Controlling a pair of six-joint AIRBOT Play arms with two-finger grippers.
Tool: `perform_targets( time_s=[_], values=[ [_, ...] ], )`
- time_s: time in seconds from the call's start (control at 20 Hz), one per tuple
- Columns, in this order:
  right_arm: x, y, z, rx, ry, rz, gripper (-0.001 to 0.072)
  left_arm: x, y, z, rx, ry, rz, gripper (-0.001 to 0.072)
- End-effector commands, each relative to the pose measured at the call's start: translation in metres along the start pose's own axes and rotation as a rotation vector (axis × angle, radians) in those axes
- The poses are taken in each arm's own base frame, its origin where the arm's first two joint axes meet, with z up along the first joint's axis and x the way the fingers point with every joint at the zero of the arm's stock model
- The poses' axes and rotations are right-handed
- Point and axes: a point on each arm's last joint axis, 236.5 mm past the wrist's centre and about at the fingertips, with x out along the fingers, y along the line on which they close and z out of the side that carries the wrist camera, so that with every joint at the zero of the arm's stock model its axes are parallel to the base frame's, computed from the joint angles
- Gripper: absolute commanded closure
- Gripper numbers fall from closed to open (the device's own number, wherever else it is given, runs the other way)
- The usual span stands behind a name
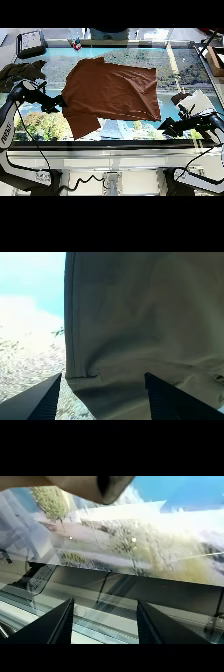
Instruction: Fold the shirts.
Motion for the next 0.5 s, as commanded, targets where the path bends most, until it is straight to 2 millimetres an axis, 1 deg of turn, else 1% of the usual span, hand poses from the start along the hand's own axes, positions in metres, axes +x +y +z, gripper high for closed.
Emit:
perform_targets(
  time_s=[0.0, 0.25, 0.45],
  values=[
    [0.000, -0.004, 0.000, -0.003, 0.001, -0.018, 0.0277, 0.000, 0.000, 0.000, 0.001, -0.001, 0.000, 0.0102],
    [0.000, -0.005, 0.002, -0.004, -0.006, -0.021, 0.0277, 0.000, 0.000, 0.000, 0.001, -0.001, 0.000, 0.0101],
    [0.000, -0.009, 0.011, -0.003, -0.046, -0.036, 0.0278, 0.000, 0.000, 0.000, 0.000, -0.001, 0.000, 0.0102]
  ],
)
